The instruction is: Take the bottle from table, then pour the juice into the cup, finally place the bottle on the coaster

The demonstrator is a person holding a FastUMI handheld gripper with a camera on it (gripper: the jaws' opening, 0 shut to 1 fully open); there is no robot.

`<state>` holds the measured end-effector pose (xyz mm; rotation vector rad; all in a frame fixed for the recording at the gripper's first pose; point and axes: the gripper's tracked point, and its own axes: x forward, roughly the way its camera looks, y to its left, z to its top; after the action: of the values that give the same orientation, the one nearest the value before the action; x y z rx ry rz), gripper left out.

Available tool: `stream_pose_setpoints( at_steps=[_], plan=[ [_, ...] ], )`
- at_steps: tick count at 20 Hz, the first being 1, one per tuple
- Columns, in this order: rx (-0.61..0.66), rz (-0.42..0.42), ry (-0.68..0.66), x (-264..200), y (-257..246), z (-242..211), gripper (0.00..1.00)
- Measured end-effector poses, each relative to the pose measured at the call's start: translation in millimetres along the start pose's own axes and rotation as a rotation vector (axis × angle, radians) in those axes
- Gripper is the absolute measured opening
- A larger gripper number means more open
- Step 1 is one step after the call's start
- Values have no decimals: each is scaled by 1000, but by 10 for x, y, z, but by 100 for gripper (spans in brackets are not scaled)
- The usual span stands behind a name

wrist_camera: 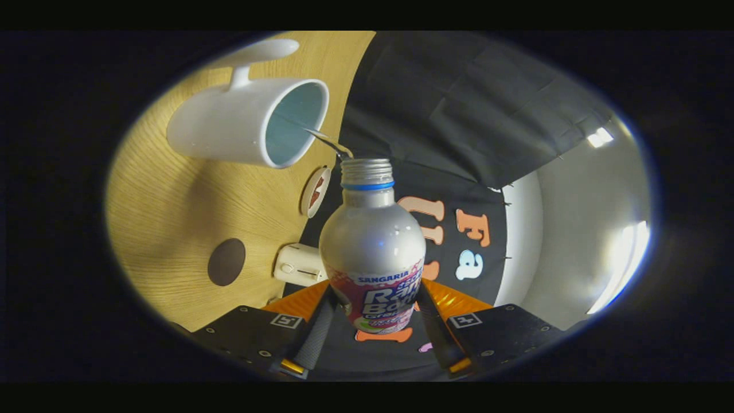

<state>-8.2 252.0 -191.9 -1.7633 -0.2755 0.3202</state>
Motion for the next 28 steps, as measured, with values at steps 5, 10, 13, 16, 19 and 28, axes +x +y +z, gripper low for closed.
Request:
stream_pose_setpoints(
  at_steps=[5, 10, 13, 16, 19, 28],
  plan=[
    [-6, 13, -9, 25, 11, -22, 77],
    [-33, 6, -26, 41, -12, -18, 77],
    [-47, -4, -31, 49, -30, -18, 77],
    [-56, -10, -39, 70, -38, -25, 77],
    [-75, -16, -50, 98, -69, -28, 77],
    [-110, -38, -86, 132, -131, -12, 77]
  ],
)
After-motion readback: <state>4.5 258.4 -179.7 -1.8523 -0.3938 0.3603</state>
